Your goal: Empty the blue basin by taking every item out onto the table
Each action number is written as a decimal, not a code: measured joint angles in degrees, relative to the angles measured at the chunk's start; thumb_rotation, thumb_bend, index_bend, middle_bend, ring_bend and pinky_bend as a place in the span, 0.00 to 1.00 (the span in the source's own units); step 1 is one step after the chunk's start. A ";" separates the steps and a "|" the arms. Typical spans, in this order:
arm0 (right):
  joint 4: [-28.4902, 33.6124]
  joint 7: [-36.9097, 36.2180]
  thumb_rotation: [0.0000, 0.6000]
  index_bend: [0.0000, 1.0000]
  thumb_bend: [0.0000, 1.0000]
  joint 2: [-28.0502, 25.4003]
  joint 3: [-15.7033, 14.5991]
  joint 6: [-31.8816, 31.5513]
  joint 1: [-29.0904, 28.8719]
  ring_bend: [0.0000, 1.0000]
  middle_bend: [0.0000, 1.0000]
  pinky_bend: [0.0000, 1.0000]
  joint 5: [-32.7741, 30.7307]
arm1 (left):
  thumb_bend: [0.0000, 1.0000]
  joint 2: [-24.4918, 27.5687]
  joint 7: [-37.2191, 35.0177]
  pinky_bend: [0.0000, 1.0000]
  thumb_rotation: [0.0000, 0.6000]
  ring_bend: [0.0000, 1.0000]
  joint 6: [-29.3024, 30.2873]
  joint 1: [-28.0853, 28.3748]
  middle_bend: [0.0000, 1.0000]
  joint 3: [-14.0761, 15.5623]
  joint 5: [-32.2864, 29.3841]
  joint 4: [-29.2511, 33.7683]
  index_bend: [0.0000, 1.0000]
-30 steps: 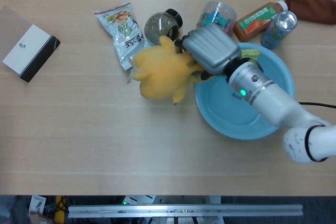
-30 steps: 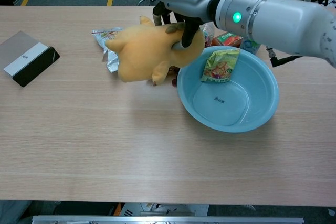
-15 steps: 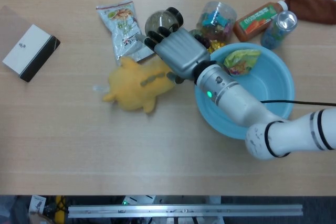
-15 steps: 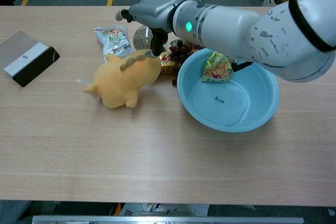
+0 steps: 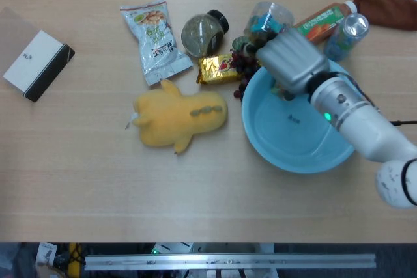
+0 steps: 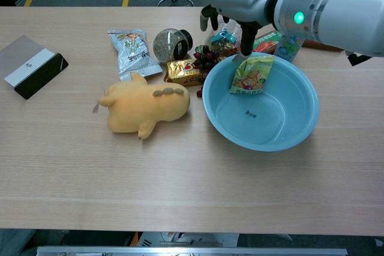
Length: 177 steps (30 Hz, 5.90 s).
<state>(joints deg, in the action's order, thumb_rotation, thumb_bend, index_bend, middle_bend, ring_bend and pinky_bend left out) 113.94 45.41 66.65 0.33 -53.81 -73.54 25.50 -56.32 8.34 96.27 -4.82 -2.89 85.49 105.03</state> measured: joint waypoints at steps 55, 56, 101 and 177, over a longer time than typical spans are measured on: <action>2.47 -5.46 1.00 0.28 0.11 -4.22 -8.09 5.11 8.99 0.31 0.35 0.53 11.89 | 0.34 -0.68 0.18 0.25 1.00 0.29 -1.31 0.57 0.37 0.08 0.03 0.23 0.34; 2.78 -5.56 1.00 0.28 0.11 -4.71 -8.23 5.07 9.22 0.31 0.34 0.53 12.27 | 0.34 -0.68 0.13 0.26 1.00 0.29 -1.51 0.73 0.37 0.04 0.07 0.18 0.34; -14.53 11.67 1.00 0.14 0.06 20.88 -14.85 -4.19 8.74 0.22 0.24 0.46 7.43 | 0.34 -0.32 -3.27 0.25 1.00 0.29 -1.60 0.14 0.37 -0.04 -1.22 -0.58 0.34; -9.68 13.70 1.00 0.00 0.26 19.33 9.24 -11.80 4.80 0.14 0.15 0.37 1.75 | 0.34 2.50 -2.71 0.25 1.00 0.29 -1.90 0.48 0.36 0.82 1.50 3.09 0.34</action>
<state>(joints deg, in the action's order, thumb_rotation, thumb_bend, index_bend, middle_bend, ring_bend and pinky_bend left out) 104.26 59.11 85.98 9.57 -65.61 -68.74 27.25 -53.83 5.63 94.37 -4.34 -2.07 86.99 108.12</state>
